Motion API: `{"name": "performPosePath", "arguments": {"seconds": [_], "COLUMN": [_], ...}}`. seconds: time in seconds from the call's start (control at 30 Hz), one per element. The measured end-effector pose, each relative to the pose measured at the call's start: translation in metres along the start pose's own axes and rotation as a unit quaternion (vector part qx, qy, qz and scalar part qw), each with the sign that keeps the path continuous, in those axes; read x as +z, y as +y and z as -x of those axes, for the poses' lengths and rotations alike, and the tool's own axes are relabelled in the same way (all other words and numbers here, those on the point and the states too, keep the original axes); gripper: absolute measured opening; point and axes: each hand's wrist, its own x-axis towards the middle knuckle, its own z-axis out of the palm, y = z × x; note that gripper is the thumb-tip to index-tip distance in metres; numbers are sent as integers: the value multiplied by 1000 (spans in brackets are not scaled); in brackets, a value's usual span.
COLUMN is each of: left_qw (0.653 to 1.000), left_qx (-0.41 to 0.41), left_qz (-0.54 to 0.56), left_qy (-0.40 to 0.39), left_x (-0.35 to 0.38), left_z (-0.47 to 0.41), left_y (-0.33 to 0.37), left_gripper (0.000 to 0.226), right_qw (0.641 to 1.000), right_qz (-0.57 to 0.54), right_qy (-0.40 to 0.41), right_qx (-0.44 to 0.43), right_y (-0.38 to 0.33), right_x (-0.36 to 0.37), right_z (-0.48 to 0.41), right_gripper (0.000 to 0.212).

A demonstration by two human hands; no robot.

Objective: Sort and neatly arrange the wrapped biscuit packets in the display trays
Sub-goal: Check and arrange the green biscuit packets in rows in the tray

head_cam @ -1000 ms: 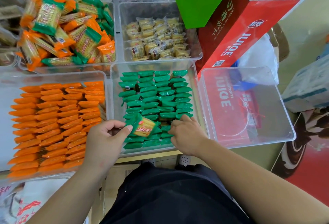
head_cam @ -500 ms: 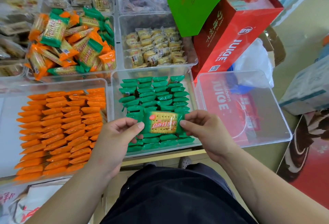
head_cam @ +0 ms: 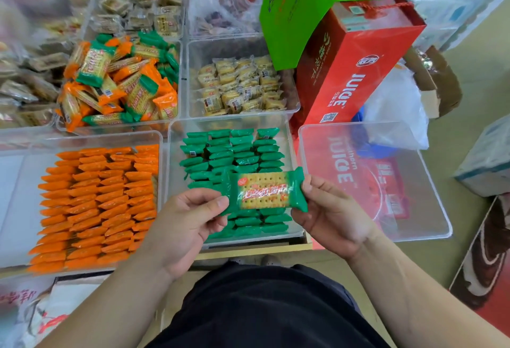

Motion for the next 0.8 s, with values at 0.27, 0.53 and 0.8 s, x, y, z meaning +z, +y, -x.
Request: {"name": "performPosePath", "arguments": {"seconds": [0.27, 0.53, 0.8], "left_qw": [997, 990, 975], "left_qx": [63, 125, 113], "left_qz": [-46, 0, -150], "left_qy": [24, 73, 114], "left_x": [35, 53, 54], "left_z": [23, 38, 50], "left_y": [-10, -24, -35], "left_gripper": [36, 18, 5], "right_qw": [996, 983, 957], "right_qz": [68, 179, 279], "right_qy": [37, 34, 74], "right_qx": [-36, -19, -35], "right_y": [-23, -30, -33], "right_x": [-8, -25, -27], "right_z": [24, 36, 38], "right_gripper": [18, 36, 13]}}
